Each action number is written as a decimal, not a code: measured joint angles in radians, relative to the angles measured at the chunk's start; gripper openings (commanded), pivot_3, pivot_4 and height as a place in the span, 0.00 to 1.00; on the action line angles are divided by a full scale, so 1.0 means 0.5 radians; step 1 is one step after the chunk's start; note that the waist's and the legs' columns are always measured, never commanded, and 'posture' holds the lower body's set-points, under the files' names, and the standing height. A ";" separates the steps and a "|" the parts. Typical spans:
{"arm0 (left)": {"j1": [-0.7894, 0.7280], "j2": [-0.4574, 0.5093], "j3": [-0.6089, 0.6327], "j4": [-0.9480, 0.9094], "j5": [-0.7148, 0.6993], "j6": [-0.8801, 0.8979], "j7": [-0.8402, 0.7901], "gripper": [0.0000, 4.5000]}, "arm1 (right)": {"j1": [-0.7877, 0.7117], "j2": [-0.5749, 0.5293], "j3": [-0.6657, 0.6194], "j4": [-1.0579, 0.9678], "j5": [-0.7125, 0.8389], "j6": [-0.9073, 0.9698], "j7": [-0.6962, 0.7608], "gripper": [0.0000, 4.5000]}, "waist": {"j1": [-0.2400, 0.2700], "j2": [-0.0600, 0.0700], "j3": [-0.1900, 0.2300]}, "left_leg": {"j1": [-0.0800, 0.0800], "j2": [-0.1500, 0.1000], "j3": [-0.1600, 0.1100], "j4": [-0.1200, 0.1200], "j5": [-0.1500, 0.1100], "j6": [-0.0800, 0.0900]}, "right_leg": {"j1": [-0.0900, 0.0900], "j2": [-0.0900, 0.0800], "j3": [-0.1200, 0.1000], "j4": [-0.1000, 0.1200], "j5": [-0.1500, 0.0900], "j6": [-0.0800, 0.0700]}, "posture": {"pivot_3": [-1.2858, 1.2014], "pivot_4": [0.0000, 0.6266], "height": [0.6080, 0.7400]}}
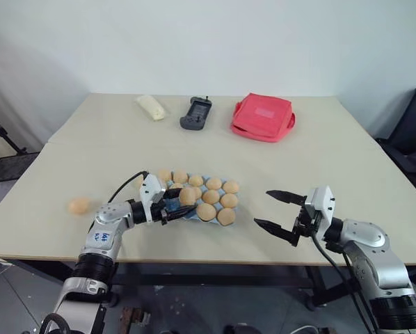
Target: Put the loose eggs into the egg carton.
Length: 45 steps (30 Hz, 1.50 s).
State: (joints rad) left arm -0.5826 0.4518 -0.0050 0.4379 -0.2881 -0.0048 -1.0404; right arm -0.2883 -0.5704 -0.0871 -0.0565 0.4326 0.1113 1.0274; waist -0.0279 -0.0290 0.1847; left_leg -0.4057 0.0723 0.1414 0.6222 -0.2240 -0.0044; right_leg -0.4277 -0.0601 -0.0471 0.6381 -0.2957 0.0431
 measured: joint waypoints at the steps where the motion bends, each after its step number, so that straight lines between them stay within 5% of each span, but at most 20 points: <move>1: 0.014 0.005 0.009 -0.012 -0.001 0.000 -0.001 1.00 | -0.010 0.007 0.002 0.003 0.000 -0.001 0.001 1.00 | 0.000 0.000 0.000 | 0.000 0.000 0.000 0.001 0.000 0.001 | 0.000 0.000 0.000 0.000 0.000 0.000 | 0.52 0.24 1.00; 13: 0.548 0.368 0.565 -0.448 -0.165 0.124 0.213 1.00 | -0.128 0.058 0.056 0.106 -0.003 -0.030 0.064 1.00 | -0.009 0.000 0.000 | 0.000 0.004 0.000 -0.002 -0.002 -0.001 | -0.001 0.000 0.017 0.000 -0.002 -0.003 | 0.52 0.24 1.00; 20: 0.898 0.356 0.953 -0.470 -0.193 0.072 0.570 1.00 | -0.170 0.076 0.083 0.111 -0.002 -0.042 0.077 1.00 | -0.001 -0.001 0.000 | 0.000 0.004 -0.001 -0.002 -0.009 -0.011 | -0.001 -0.003 0.017 -0.001 -0.002 -0.005 | 0.52 0.24 1.00; 25: 1.005 0.296 0.982 -0.533 -0.237 0.135 0.642 1.00 | -0.175 0.077 0.087 0.115 -0.002 -0.043 0.097 1.00 | 0.005 -0.001 0.000 | 0.000 0.004 -0.002 -0.003 -0.009 -0.011 | -0.001 -0.004 0.016 -0.002 -0.002 -0.005 | 0.52 0.24 1.00; 33: 0.367 0.253 0.764 -0.350 -0.207 0.203 0.748 1.00 | -0.186 0.081 0.099 0.114 0.006 -0.031 0.137 1.00 | 0.003 -0.002 0.000 | 0.000 0.003 0.002 -0.003 -0.008 -0.009 | 0.000 -0.003 0.014 -0.002 0.000 -0.004 | 0.52 0.24 1.00; 45: -0.514 0.223 0.423 0.896 0.174 0.099 0.897 1.00 | -0.133 0.067 0.075 0.034 0.016 -0.029 0.093 1.00 | -0.001 -0.005 0.002 | -0.001 0.001 0.010 -0.002 -0.004 -0.003 | -0.005 0.005 0.002 -0.003 0.001 -0.002 | 0.52 0.24 1.00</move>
State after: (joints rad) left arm -0.8394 0.5634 0.2066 0.8858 -0.2013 0.0446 -0.5920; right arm -0.3549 -0.5367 -0.0495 -0.0395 0.4405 0.0966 1.0739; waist -0.0284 -0.0314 0.1855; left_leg -0.4060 0.0728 0.1465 0.6210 -0.2260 -0.0058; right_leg -0.4301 -0.0575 -0.0463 0.6366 -0.2954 0.0423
